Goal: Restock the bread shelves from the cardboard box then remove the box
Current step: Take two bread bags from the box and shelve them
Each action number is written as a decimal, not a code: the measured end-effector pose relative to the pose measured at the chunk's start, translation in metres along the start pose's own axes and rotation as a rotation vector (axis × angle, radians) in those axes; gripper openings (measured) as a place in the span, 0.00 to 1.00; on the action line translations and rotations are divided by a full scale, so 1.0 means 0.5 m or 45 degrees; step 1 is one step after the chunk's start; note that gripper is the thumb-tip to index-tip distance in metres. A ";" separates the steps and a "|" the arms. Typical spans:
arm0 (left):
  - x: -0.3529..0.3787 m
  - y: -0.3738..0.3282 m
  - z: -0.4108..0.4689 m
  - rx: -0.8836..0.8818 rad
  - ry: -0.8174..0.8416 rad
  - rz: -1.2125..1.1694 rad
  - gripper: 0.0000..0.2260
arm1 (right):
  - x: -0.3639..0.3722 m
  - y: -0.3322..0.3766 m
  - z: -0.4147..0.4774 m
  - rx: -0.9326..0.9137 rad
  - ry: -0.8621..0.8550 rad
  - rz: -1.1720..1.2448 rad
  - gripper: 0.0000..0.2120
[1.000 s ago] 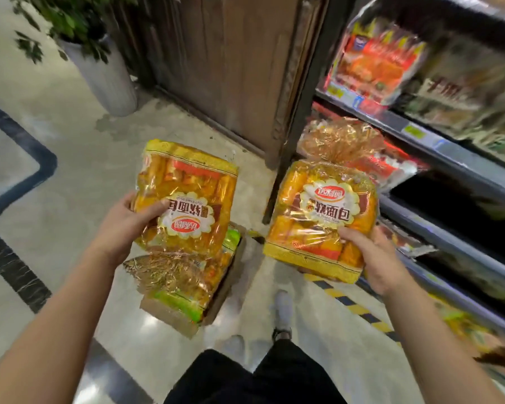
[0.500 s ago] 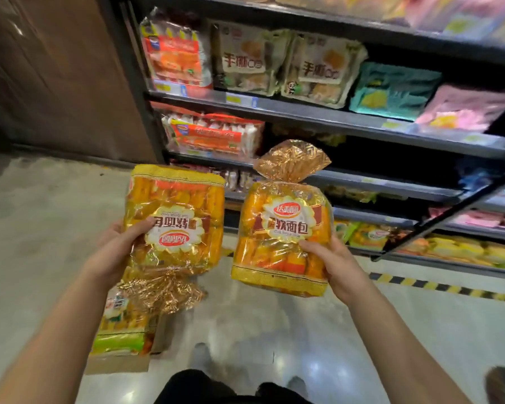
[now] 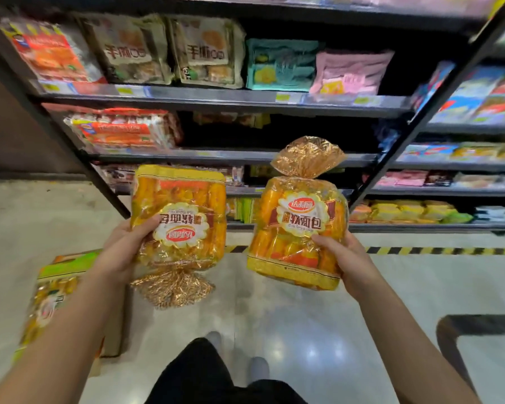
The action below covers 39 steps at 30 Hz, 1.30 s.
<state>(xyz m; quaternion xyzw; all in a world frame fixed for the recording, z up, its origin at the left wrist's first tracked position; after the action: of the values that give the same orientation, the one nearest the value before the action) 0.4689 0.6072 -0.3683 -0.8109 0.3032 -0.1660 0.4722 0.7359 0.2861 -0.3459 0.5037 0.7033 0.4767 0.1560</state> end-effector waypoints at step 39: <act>0.427 -0.034 0.287 -0.049 0.112 0.151 0.31 | -0.266 0.144 0.399 0.108 0.080 0.019 0.25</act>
<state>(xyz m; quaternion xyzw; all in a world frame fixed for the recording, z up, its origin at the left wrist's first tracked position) 0.7169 0.5706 -0.4286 -0.7922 0.3743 -0.1673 0.4520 0.9749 0.2774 -0.4202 0.5001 0.7235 0.4632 0.1088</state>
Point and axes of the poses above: each hand's wrist, its own z-axis towards the middle knuckle, its own x-axis out of the palm, y = z × x, the point moved 3 cm from there along z, towards the middle knuckle, and after that the axes turned 14 degrees about z, right-handed, at the moved point
